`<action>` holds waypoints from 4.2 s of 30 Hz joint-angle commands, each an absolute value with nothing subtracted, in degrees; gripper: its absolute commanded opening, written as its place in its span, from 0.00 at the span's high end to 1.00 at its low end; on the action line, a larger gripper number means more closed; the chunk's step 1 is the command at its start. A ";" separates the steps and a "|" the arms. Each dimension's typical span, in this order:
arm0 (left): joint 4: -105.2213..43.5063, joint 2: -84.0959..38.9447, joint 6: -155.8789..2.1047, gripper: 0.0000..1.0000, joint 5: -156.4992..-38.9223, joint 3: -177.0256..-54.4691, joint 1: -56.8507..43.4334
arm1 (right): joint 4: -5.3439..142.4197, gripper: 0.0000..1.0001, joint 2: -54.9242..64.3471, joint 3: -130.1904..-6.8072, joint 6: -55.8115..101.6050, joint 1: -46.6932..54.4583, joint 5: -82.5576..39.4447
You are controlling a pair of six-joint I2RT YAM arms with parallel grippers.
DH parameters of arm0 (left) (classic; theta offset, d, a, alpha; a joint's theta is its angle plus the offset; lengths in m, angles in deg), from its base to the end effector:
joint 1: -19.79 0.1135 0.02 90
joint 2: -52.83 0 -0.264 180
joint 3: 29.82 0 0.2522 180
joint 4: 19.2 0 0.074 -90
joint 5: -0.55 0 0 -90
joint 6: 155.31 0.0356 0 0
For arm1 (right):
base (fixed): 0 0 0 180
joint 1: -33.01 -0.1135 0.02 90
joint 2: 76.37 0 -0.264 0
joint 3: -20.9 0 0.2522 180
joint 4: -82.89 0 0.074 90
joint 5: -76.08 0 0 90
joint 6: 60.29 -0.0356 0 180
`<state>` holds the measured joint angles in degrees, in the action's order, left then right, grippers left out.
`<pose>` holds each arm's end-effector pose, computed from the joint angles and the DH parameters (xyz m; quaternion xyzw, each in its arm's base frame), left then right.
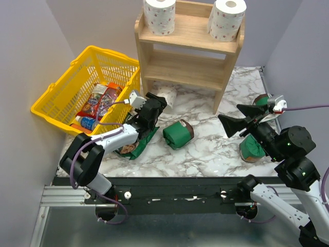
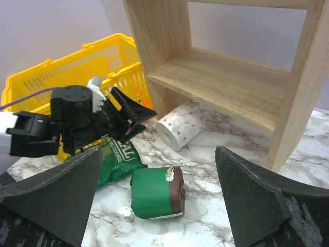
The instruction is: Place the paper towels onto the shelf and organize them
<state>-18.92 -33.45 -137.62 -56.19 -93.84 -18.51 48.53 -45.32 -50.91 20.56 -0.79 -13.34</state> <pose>0.2730 -0.1908 0.2426 -0.3854 0.7127 -0.3056 0.5001 0.0781 0.0519 0.4265 -0.1386 0.6520 0.2698 0.6949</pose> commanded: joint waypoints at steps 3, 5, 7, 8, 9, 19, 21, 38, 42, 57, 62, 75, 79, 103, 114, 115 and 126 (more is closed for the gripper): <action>-11.52 -39.10 -143.36 0.23 -55.79 -92.45 -18.44 | 49.53 0.02 -46.57 -50.70 20.48 -1.00 -15.76; -8.55 -41.02 -142.39 0.21 -55.70 -92.27 -18.53 | 49.53 0.02 -46.75 -50.61 20.57 -1.00 -15.67; -5.82 -42.00 -140.63 0.20 -56.22 -91.75 -18.44 | 49.53 0.02 -46.84 -50.52 20.57 -1.00 -15.76; -3.11 -42.96 -140.19 0.20 -56.57 -91.57 -18.53 | 49.53 0.02 -46.84 -50.43 20.57 -1.00 -15.76; -1.60 -43.41 -139.67 0.20 -56.75 -91.31 -18.53 | 49.62 0.02 -46.84 -50.26 20.57 -1.00 -15.67; 2.55 -47.98 -140.45 0.23 -56.58 -91.13 -18.44 | 50.06 0.02 -46.14 -50.17 20.48 -1.00 -15.94; 1.85 -48.16 -141.68 0.23 -55.18 -90.87 -18.35 | 50.24 0.02 -46.05 -50.08 20.39 -1.00 -15.85; 6.06 -53.51 -144.66 0.24 -54.03 -90.69 -16.77 | 50.94 0.02 -46.66 -49.47 21.10 -1.00 -15.41; 7.90 -54.83 -145.38 0.25 -53.42 -90.34 -16.42 | 50.85 0.02 -47.10 -49.38 21.71 -1.00 -15.23; 23.63 -61.07 -139.58 0.29 -55.61 -90.51 -15.28 | 51.12 0.02 -46.49 -48.32 22.24 -1.01 -15.32; 27.05 -63.35 -140.19 0.34 -56.57 -90.77 -14.75 | 51.20 0.02 -46.14 -48.41 22.68 -1.00 -15.15; 33.05 -56.78 -128.43 0.67 -59.04 -86.82 -14.49 | 51.47 0.02 -45.25 -49.11 22.33 -1.00 -15.94; 27.96 -50.72 -123.68 0.71 -60.79 -86.82 -14.66 | 51.29 0.02 -46.30 -49.29 22.85 -1.00 -15.32; -49.12 -19.59 -80.18 0.78 -60.61 -120.99 -31.71 | 44.18 0.01 -51.49 -59.04 26.28 -1.00 -13.56; -49.23 -23.28 -49.86 0.78 -67.74 -143.76 -33.21 | 40.75 0.01 -53.60 -62.12 27.60 -1.00 -14.62; -48.09 -23.80 -47.84 0.78 -67.83 -144.47 -33.21 | 40.66 0.01 -53.69 -62.56 27.78 -1.00 -14.44; -41.84 -38.65 -33.85 0.78 -71.52 -161.69 -33.21 | 40.39 0.01 -53.61 -63.70 29.10 -1.00 -12.33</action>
<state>-45.28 -34.02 -41.25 -68.74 -155.76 -32.96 42.35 -53.23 -62.16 28.28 -0.79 -13.73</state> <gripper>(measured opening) 0.413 0.987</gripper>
